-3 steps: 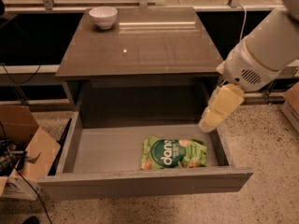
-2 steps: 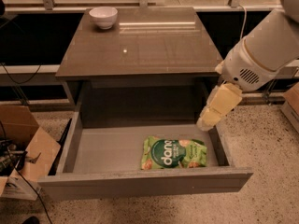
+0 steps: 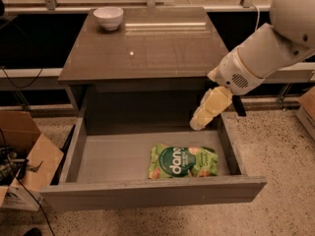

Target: Pick green rice chip bag from top drawer and place on counter

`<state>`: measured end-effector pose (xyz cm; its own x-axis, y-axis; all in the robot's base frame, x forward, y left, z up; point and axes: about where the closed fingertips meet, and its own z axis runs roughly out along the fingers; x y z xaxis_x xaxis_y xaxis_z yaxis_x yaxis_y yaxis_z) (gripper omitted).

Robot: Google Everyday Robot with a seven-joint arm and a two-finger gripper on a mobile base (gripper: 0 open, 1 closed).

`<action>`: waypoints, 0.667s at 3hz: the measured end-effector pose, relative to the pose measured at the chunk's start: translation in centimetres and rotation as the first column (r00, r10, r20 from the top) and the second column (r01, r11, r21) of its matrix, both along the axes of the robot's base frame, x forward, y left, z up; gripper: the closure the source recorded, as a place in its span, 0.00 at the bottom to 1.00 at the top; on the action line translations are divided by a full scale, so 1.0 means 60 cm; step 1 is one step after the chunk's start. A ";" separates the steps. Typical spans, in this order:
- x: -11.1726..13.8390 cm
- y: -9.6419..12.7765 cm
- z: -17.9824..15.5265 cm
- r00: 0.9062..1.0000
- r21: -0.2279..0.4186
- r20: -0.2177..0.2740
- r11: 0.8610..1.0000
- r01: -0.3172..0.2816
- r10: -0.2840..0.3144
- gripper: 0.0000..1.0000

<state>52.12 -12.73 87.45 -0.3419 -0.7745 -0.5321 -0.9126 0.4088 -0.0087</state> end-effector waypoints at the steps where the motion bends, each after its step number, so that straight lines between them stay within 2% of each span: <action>1: 0.006 0.001 -0.014 1.000 0.006 -0.011 1.000 0.010 -0.009 0.00; 2: 0.015 0.002 -0.033 0.999 0.014 -0.022 0.999 0.047 -0.047 0.00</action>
Offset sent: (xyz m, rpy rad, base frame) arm 0.0177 -0.0004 -0.0345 0.0255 0.0358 -0.0974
